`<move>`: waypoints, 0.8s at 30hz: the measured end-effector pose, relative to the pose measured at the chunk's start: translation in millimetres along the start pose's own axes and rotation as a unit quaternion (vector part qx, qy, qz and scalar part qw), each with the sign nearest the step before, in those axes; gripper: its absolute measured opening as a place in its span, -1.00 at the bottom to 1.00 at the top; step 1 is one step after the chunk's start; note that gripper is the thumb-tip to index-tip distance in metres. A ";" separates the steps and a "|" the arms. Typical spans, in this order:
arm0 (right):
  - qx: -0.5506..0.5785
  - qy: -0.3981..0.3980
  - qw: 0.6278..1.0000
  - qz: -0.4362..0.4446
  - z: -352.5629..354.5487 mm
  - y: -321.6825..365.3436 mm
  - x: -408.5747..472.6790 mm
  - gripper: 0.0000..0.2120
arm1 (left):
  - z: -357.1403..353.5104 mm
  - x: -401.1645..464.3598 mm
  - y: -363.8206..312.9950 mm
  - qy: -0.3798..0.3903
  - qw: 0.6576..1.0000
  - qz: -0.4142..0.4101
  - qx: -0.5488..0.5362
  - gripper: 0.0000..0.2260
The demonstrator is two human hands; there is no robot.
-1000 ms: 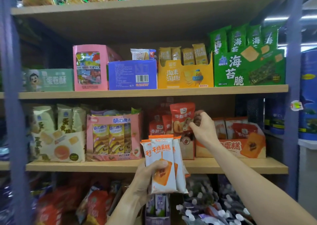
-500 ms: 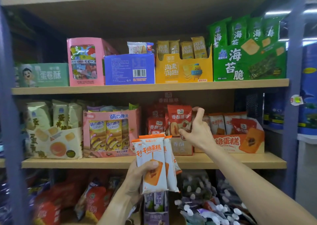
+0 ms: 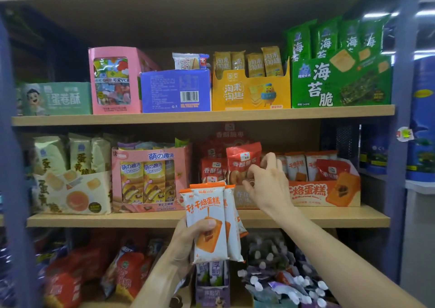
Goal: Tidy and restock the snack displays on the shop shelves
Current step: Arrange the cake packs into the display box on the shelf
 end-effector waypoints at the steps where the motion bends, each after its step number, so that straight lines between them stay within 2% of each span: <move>1: 0.017 -0.018 0.999 0.026 0.6 0.6 -4.1 -0.76 | 0.4 0.1 0.1 -0.001 1.000 0.001 -0.001 -0.24; 4: 0.034 -0.047 0.997 0.060 0.4 0.5 -7.1 -0.66 | 0.2 -0.4 -0.3 0.000 1.000 0.000 0.001 -0.24; 7: 0.067 -0.067 0.995 0.017 2.1 6.2 -1.5 -0.54 | -0.1 0.3 0.1 -0.006 1.000 -0.001 0.001 -0.24; 9: 0.075 -0.066 0.995 0.021 -0.3 11.5 6.3 -0.42 | 0.1 1.8 1.0 -0.008 1.000 -0.001 0.000 -0.24; 11: 0.040 -0.031 0.998 0.035 -4.8 14.7 15.6 -0.40 | 0.1 2.3 1.1 -0.005 1.000 -0.002 -0.001 -0.24; 13: 0.022 0.017 1.000 0.012 -6.6 13.9 25.1 -0.47 | 0.6 2.1 1.5 -0.002 1.000 -0.003 -0.002 -0.26; 17: -0.004 0.081 0.997 -0.012 -6.5 12.2 40.6 -0.28 | 3.3 -1.2 1.7 -0.004 1.000 -0.005 0.005 -0.26; 21: 0.011 0.124 0.992 -0.015 -12.4 11.2 35.2 -0.41 | 5.3 -4.3 3.8 -0.005 1.000 -0.007 0.008 -0.27; 24: 0.062 0.139 0.988 -0.017 -11.9 5.9 29.6 -0.42 | 3.5 -6.2 5.6 -0.004 1.000 -0.007 0.009 -0.29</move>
Point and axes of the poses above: each hand's wrist, its own x-axis towards the middle knuckle, its own z-axis out of the back of the hand, y = z × x, the point moved 3 cm from there along x, towards the middle knuckle, and after that the axes turned 6 degrees about x, right-handed, at the moved point
